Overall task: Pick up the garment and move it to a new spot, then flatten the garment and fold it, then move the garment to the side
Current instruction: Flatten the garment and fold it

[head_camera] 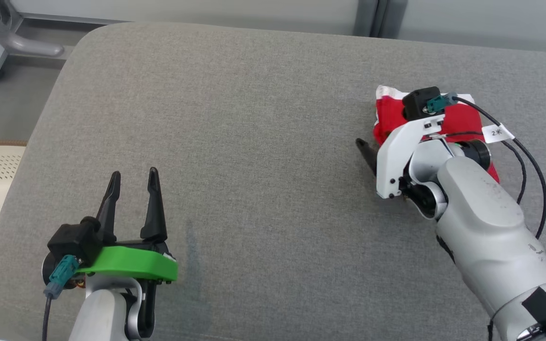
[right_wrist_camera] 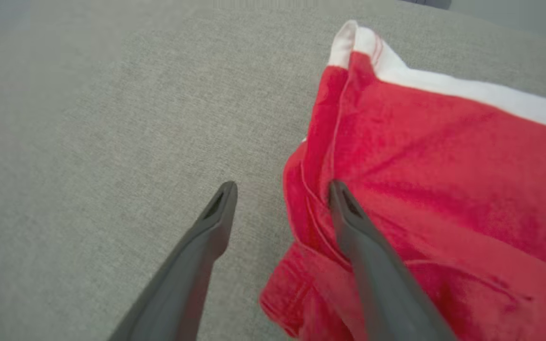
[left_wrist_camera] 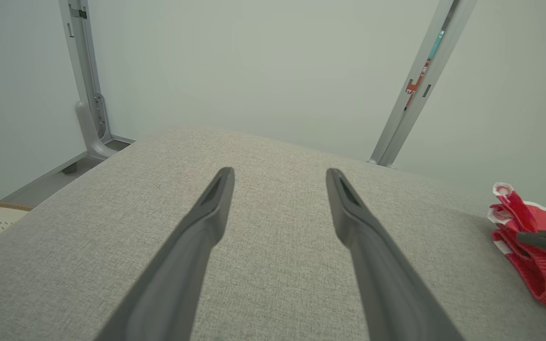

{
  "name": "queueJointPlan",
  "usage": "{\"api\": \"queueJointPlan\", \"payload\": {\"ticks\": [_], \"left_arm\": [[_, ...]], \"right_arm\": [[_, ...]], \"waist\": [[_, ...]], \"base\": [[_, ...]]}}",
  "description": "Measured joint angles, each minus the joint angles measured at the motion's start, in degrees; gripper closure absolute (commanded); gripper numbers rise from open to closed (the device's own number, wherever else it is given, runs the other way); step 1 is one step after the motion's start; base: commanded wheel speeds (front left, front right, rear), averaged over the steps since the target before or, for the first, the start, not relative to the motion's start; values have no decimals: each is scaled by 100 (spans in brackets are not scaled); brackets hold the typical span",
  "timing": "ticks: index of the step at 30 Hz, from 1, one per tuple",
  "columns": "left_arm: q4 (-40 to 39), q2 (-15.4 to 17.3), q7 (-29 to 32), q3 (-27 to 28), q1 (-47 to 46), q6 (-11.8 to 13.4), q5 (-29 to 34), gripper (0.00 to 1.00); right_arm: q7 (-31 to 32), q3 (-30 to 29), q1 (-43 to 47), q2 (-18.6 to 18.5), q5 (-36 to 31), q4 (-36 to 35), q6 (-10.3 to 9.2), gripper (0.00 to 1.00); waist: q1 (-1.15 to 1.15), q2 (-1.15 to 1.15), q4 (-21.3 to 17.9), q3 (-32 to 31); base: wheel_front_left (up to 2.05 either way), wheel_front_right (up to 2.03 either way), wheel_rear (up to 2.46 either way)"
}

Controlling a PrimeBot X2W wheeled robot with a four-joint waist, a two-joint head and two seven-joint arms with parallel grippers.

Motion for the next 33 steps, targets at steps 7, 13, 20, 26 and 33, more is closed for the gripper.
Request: {"api": "queueJointPlan", "payload": {"ticks": [7,13,20,26,33], "left_arm": [[14,1,0,73,100,7,2,0],[47,0,-1,18,117,8,-2,0],[152,-1,0,77,191,24,-14,0],[267,-1,0,215,294,4,77,0],[370,-2,0,371,487,-30,203,0]], "right_arm": [[-59,-345,610,-623,703,-2097,-1,0],[-723,-1422,1382,-745,45,-2941,-3,0],[-1575,-2202,2562,-448,-1135,-3510,-3,0],[-2151,-2343,3298,-154,-1473,-3700,-1,0],[-2368,-2208,3611,-73,-1513,-3657,-1,0]], "waist": [[0,0,-215,-109],[0,0,-366,-277],[0,0,-544,-487],[0,0,-755,-648],[0,0,-1056,-845]], "base": [[0,0,0],[0,0,0],[0,0,0],[0,0,0],[0,0,0]]}}
